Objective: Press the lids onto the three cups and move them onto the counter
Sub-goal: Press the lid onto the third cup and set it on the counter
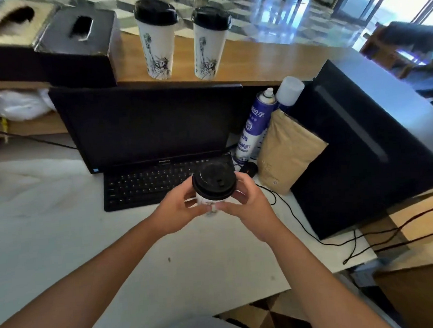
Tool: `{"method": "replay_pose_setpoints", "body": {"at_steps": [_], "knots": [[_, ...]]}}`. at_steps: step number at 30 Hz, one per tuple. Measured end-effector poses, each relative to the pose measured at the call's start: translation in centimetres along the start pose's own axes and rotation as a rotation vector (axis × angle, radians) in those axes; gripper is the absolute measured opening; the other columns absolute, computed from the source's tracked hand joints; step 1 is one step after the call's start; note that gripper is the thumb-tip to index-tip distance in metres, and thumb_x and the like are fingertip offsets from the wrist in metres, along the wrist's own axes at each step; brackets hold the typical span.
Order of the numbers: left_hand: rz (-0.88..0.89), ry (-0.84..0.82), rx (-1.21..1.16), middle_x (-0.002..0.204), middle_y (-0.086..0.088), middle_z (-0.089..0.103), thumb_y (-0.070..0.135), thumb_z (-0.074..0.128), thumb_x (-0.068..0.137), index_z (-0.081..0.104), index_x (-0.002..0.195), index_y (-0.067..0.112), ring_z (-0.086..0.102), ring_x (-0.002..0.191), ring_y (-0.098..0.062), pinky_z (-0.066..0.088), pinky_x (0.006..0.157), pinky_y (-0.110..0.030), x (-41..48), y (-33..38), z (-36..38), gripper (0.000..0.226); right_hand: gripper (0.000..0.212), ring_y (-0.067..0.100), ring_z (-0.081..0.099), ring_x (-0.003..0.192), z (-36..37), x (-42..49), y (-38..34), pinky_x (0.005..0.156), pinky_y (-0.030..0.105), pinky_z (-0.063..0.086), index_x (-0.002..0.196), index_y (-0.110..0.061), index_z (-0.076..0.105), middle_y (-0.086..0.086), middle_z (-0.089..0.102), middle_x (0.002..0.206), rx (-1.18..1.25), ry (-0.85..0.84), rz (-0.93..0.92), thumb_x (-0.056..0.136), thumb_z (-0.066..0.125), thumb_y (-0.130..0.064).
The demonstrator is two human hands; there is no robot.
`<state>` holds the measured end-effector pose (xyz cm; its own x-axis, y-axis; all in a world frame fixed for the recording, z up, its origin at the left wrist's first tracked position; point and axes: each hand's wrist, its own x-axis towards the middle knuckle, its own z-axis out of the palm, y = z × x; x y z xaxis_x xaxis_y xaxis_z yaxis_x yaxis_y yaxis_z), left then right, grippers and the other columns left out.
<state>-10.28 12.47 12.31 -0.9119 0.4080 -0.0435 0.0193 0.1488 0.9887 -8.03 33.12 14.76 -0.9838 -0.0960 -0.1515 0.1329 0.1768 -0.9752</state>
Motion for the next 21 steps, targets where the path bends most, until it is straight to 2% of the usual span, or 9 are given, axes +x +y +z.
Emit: {"method": "replay_pose_setpoints", "body": {"at_steps": [4,6,8,11,13,15,18,21], "knots": [[0.064,0.018,0.028,0.138,0.005,0.061,0.001,0.07,0.088,0.038,0.15,0.018,0.054,0.13,-0.011,0.047,0.106,-0.029,4.3,4.0,0.1,0.072,0.069,0.011,0.064,0.122,-2.9,3.5,-3.2,0.105,0.037,0.052,0.132,-0.026,0.056,-0.006,0.068,0.131,-0.005,0.04,-0.134,0.073,0.09,-0.014],[0.09,0.058,0.069,0.14,0.006,0.059,0.0,0.065,0.092,0.036,0.152,0.02,0.052,0.132,-0.008,0.045,0.108,-0.028,6.6,5.8,0.2,0.07,0.068,0.014,0.064,0.124,-4.4,5.3,-4.8,0.106,0.043,0.052,0.135,-0.024,0.055,-0.004,0.067,0.133,0.002,0.055,-0.193,0.076,0.088,-0.016],[0.122,0.134,0.117,0.14,0.011,0.059,0.002,0.062,0.095,0.035,0.153,0.025,0.051,0.132,-0.002,0.044,0.107,-0.024,9.0,7.6,0.5,0.068,0.062,0.013,0.066,0.12,-6.0,7.3,-6.4,0.103,0.048,0.055,0.132,-0.032,0.057,-0.007,0.068,0.131,0.017,0.083,-0.24,0.079,0.085,-0.017],[0.176,0.26,0.18,0.136,0.017,0.061,0.011,0.06,0.097,0.035,0.152,0.035,0.051,0.127,0.008,0.043,0.102,-0.012,12.9,10.2,1.1,0.065,0.058,0.013,0.067,0.12,-8.1,10.4,-8.9,0.102,0.049,0.055,0.132,-0.036,0.059,-0.011,0.068,0.131,0.024,0.132,-0.296,0.082,0.083,-0.018],[0.194,0.336,0.207,0.132,0.018,0.064,0.019,0.058,0.098,0.035,0.15,0.043,0.053,0.124,0.009,0.044,0.099,-0.012,15.5,11.8,1.6,0.061,0.061,0.02,0.067,0.121,-9.4,12.7,-10.3,0.103,0.052,0.054,0.138,-0.031,0.057,-0.008,0.068,0.133,0.021,0.172,-0.318,0.084,0.082,-0.019],[0.215,0.407,0.247,0.124,0.02,0.067,0.024,0.057,0.098,0.04,0.144,0.049,0.055,0.117,0.011,0.044,0.096,-0.012,17.9,12.9,1.9,0.055,0.062,0.02,0.068,0.119,-10.4,14.8,-11.6,0.101,0.052,0.055,0.141,-0.032,0.055,-0.006,0.069,0.132,0.009,0.203,-0.333,0.085,0.08,-0.021],[0.262,0.506,0.3,0.103,0.028,0.068,0.024,0.057,0.098,0.049,0.14,0.042,0.056,0.1,0.022,0.044,0.083,-0.002,21.0,14.2,1.6,0.046,0.059,0.011,0.072,0.107,-11.5,17.9,-13.1,0.091,0.046,0.061,0.14,-0.031,0.057,-0.008,0.072,0.127,-0.009,0.222,-0.376,0.085,0.079,-0.025],[0.271,0.503,0.336,0.111,0.016,0.072,0.023,0.055,0.099,0.043,0.147,0.035,0.061,0.101,0.013,0.048,0.086,-0.008,23.8,15.0,0.8,0.05,0.057,0.02,0.076,0.099,-12.3,20.9,-14.3,0.083,0.045,0.062,0.139,-0.028,0.058,-0.003,0.074,0.123,-0.024,0.231,-0.391,0.085,0.078,-0.026]]}}
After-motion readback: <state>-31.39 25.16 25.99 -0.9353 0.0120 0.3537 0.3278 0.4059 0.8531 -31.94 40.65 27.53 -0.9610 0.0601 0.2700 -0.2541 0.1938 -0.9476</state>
